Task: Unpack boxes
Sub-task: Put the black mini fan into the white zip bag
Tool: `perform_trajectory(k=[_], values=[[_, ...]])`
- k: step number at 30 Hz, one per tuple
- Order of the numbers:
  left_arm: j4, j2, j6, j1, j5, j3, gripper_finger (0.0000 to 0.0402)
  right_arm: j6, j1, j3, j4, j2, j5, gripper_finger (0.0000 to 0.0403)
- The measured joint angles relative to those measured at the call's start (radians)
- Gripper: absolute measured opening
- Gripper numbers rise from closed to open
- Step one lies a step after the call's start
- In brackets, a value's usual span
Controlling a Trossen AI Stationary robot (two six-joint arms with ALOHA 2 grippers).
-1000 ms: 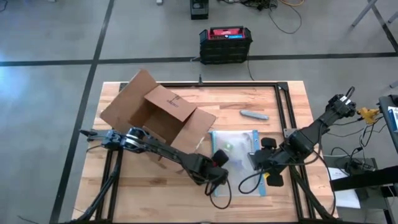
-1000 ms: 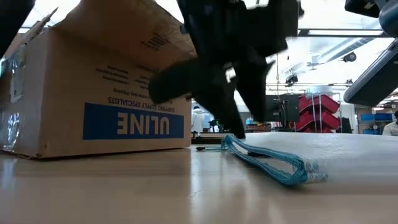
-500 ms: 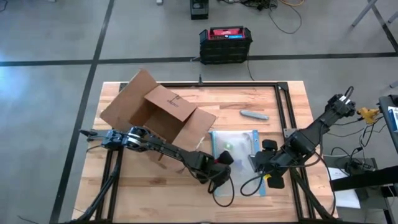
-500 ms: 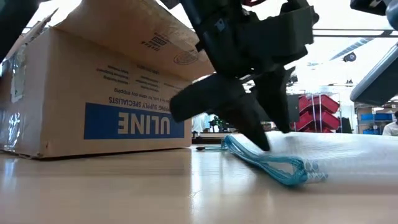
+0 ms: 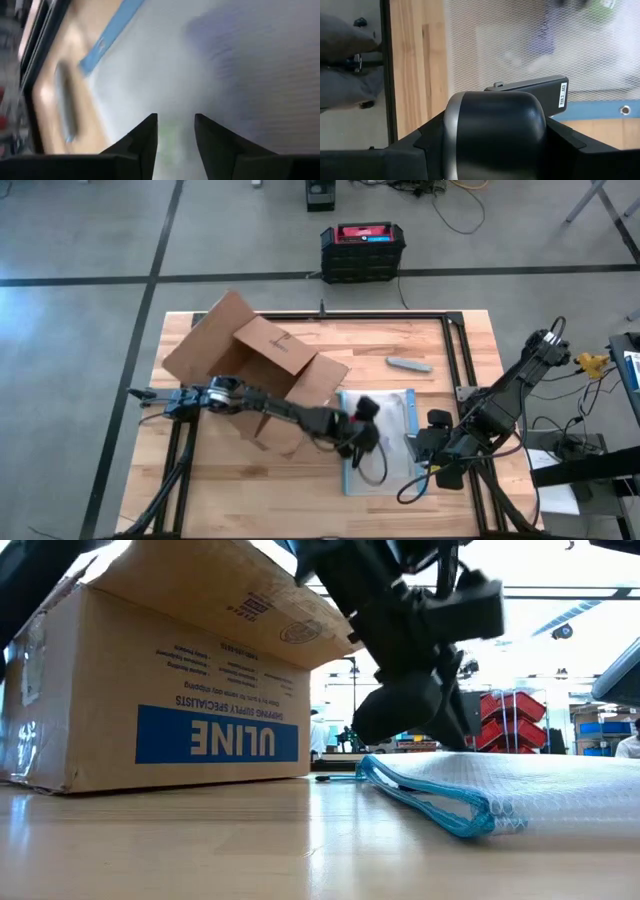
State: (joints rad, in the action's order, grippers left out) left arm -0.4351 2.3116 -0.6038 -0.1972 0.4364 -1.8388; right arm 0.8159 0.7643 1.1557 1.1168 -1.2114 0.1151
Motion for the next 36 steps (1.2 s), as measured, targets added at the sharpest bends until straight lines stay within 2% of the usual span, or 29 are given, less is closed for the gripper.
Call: perform_trajectory(k=[8, 13, 20, 24, 29, 32, 34, 36], values=[[-0.042, -0.001, 0.246, 0.126, -0.004, 0.012, 0.0088, 0.025, 0.000, 0.000, -0.007, 0.000, 0.021, 0.0213], [-0.188, -0.001, 0.350, 0.178, 0.000, 0.037, 0.0080, 0.052, 0.000, 0.000, -0.007, 0.000, 0.027, 0.0213], [-0.514, -0.004, 0.525, 0.189, -0.012, 0.031, 0.0080, 0.038, 0.000, 0.000, -0.007, 0.000, 0.046, 0.0213], [-0.744, -0.010, 0.711, 0.174, -0.148, 0.029, 0.0080, 0.020, -0.001, 0.000, -0.008, 0.000, 0.073, 0.0213], [-0.930, -0.011, 0.911, 0.135, -0.449, 0.034, 0.0080, -0.022, -0.001, 0.000, -0.008, 0.000, 0.131, 0.0213], [-0.911, -0.028, 0.907, 0.093, -0.625, 0.035, 0.0080, -0.050, -0.001, 0.000, -0.019, 0.000, 0.161, 0.0213], [-0.895, -0.052, 0.872, 0.050, -0.669, 0.035, 0.0080, -0.071, -0.001, 0.000, -0.042, 0.000, 0.178, 0.0213], [-0.884, -0.077, 0.832, 0.003, -0.665, 0.035, 0.0080, -0.098, -0.001, 0.000, -0.064, 0.000, 0.182, 0.0213]])
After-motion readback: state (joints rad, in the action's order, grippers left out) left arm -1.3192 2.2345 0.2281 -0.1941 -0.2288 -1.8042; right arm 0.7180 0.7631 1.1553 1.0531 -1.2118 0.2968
